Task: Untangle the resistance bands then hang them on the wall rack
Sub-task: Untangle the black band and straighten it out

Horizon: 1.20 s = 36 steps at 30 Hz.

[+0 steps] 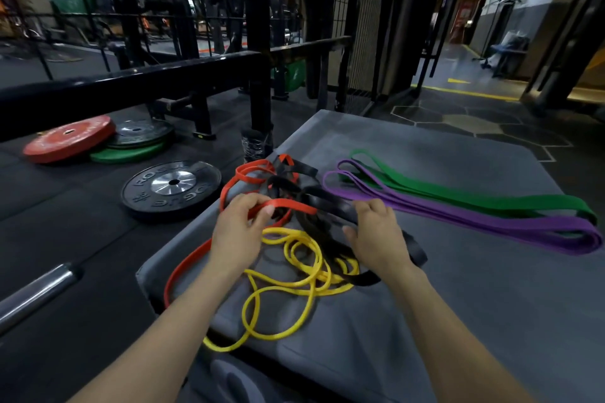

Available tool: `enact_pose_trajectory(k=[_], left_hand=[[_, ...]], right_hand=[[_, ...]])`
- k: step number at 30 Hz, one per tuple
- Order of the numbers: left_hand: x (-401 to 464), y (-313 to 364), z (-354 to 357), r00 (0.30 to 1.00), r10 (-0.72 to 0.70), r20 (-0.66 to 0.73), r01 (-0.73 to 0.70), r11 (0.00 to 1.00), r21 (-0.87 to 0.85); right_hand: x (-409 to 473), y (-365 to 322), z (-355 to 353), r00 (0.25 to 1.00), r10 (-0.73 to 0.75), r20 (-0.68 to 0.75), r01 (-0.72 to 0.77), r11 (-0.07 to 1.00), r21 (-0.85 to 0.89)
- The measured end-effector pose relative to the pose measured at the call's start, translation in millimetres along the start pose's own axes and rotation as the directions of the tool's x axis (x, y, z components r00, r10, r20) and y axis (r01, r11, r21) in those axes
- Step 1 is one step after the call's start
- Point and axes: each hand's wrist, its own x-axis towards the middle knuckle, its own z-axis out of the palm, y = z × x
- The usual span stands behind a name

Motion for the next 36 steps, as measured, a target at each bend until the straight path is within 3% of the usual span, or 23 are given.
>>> enact_pose_trajectory(k=[8, 11, 13, 15, 18, 23, 25, 26, 28, 30, 32, 36], left_hand=[[-1.4, -10.2, -16.1, 0.998, 0.002, -0.057, -0.001, 1.0, 0.018], [-1.6, -8.4, -16.5, 0.998, 0.017, -0.056, -0.018, 1.0, -0.016], [-2.0, -4.0, -18.1, 0.998, 0.033, -0.06, -0.038, 0.996, -0.085], [-3.1, 4.0, -21.2, 0.995, 0.065, -0.071, -0.078, 0.979, -0.19], [-5.2, 20.6, -28.7, 0.986, 0.109, -0.124, -0.147, 0.92, -0.364], [-4.6, 39.0, -41.0, 0.971, 0.019, -0.24, -0.168, 0.765, -0.621], [-3.9, 41.6, -41.0, 0.976, 0.021, -0.219, -0.162, 0.74, -0.652], [-4.0, 41.9, -39.4, 0.982, 0.037, -0.187, -0.153, 0.737, -0.659], [-4.5, 41.3, -34.5, 0.989, 0.087, -0.12, -0.145, 0.742, -0.655], [-4.2, 39.1, -30.4, 0.99, 0.112, -0.087, -0.142, 0.743, -0.654], [-3.9, 39.2, -29.4, 0.992, 0.113, -0.056, -0.121, 0.728, -0.674], [-11.5, 38.9, -27.1, 0.99, 0.056, 0.132, 0.043, 0.76, -0.648]], right_hand=[[13.6, -0.6, 17.4, 0.984, 0.144, 0.107, -0.124, 0.976, -0.178], [22.1, -2.9, 11.8, 0.977, 0.174, 0.125, -0.17, 0.985, -0.04], [27.4, -7.1, 5.0, 0.983, 0.17, 0.071, -0.179, 0.97, 0.166], [29.5, -13.4, -0.9, 0.99, 0.139, -0.011, -0.132, 0.962, 0.238], [26.7, -18.4, -1.3, 0.982, 0.16, -0.101, -0.147, 0.982, 0.12], [21.4, -17.9, -1.3, 0.957, 0.249, -0.149, -0.26, 0.963, -0.065], [19.9, -23.3, -2.5, 0.96, 0.137, -0.246, -0.174, 0.976, -0.134], [20.0, -29.2, -1.2, 0.957, 0.023, -0.288, -0.06, 0.991, -0.123], [18.7, -46.8, 0.8, 0.938, -0.195, -0.287, 0.207, 0.978, 0.011], [18.1, -63.2, 5.8, 0.939, -0.285, -0.191, 0.323, 0.922, 0.213], [21.0, -66.5, 13.9, 0.929, -0.311, -0.2, 0.363, 0.873, 0.325], [25.2, -50.1, 2.0, 0.932, -0.133, -0.338, 0.285, 0.845, 0.453]])
